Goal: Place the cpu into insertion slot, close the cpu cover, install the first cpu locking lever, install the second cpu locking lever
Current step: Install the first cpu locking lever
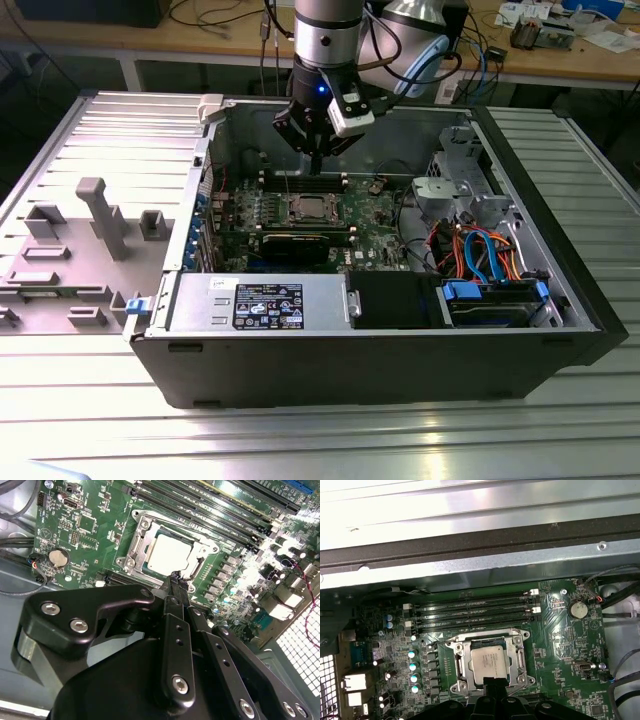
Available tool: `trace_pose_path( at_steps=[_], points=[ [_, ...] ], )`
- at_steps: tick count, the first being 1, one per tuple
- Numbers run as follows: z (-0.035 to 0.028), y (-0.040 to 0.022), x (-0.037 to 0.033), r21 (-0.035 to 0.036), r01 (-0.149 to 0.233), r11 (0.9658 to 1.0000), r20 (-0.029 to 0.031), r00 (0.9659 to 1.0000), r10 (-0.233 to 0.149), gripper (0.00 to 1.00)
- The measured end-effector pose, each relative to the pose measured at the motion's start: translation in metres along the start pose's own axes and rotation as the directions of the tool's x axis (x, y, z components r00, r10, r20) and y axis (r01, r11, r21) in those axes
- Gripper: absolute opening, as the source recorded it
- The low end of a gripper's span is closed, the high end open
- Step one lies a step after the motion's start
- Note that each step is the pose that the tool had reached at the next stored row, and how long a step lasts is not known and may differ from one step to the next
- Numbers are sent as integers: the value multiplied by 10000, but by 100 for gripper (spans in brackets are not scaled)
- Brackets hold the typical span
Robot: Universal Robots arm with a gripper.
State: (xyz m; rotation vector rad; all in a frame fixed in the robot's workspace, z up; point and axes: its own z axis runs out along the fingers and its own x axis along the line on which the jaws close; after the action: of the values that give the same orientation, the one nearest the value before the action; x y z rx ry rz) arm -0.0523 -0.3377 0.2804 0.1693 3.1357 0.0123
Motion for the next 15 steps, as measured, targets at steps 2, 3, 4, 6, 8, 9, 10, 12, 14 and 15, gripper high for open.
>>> trace_pose_path(
  at_steps=[2,3,4,6,8,9,10,12,14,15],
  points=[
    [0,0,1,1,241,9997,-3,9997,-241,11],
    [1,0,1,1,397,9992,-4,9992,-397,11],
    [3,0,1,0,543,9985,-5,9985,-543,11],
    [4,0,1,0,841,9965,-8,9965,-841,11],
    [7,-1,15,-4,893,9960,-6,9960,-893,11],
    [7,-2,29,-4,902,9959,-6,9959,-902,11],
    [7,-4,46,-3,933,9956,-7,9956,-933,11],
    [8,-6,54,0,1098,9939,-10,9939,-1098,11],
    [18,-6,55,-4,1479,9890,-11,9890,-1479,11],
    [22,-6,56,-3,1573,9876,-12,9876,-1573,11]
  ],
)
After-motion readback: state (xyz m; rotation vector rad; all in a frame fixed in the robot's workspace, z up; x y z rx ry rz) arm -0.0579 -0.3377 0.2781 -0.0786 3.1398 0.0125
